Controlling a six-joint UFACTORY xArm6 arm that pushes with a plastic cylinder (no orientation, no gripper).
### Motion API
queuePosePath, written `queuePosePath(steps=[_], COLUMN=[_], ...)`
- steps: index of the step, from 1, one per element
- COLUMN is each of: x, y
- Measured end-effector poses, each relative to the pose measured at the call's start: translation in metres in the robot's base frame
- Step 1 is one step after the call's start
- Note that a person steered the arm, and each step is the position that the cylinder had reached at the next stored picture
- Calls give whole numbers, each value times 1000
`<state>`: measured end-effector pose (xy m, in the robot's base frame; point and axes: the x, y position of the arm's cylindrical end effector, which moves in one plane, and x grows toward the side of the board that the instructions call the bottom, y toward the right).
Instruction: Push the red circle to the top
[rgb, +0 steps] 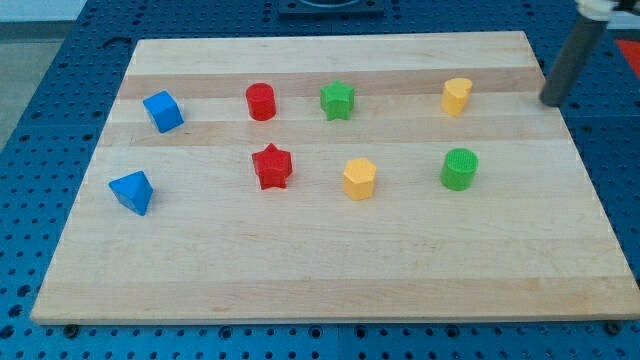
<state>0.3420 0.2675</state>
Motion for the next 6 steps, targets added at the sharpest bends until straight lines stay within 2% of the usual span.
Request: queuePosePath(steps=[1,2,3,4,5,6], x=[11,55,80,79,66,42], y=[-71,-129,-204,-283,-335,-363])
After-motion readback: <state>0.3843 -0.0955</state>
